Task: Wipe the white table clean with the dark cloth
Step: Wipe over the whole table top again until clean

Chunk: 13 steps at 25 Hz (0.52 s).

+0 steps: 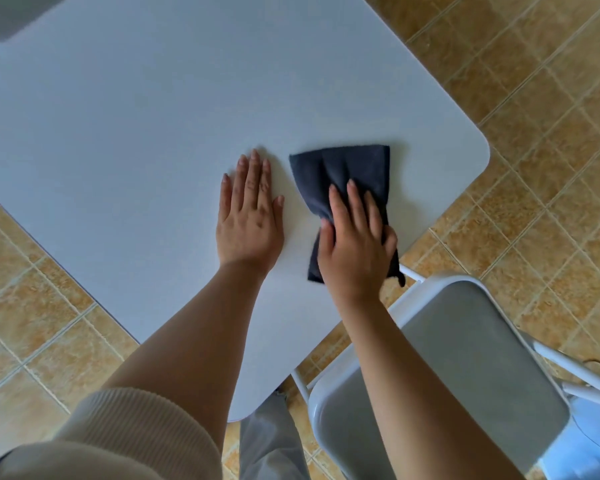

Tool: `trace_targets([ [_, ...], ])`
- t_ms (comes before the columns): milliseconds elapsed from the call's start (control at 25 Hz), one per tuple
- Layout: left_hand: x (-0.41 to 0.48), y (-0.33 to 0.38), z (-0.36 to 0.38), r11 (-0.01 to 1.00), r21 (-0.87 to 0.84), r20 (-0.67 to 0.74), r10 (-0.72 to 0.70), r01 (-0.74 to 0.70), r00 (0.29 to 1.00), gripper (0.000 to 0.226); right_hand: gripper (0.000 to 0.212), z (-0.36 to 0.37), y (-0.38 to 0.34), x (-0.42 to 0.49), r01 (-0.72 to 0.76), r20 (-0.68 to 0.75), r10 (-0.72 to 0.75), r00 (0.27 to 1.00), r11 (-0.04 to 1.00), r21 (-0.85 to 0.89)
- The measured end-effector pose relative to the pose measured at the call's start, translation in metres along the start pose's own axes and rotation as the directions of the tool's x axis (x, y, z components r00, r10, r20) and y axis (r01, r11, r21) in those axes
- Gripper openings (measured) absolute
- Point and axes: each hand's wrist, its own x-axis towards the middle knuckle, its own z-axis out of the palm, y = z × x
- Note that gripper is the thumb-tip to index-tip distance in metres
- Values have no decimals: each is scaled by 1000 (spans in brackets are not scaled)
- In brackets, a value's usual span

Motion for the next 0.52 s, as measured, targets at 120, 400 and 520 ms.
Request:
trace_targets([
  [120, 2, 1, 0, 1000, -1, -22, 3, -3, 1000, 56, 45, -12, 40, -13, -79, 39, 80, 996, 996, -37],
  [400, 2, 1, 0, 1000, 8, -13, -3, 4, 1000, 56, 48, -12, 37, 103, -301, 96, 299, 949, 953, 8],
  [520, 1, 2, 0, 1000, 11, -16, -5, 5, 1000, 56, 48, -1, 8, 98, -119, 61, 118, 991, 993, 16],
])
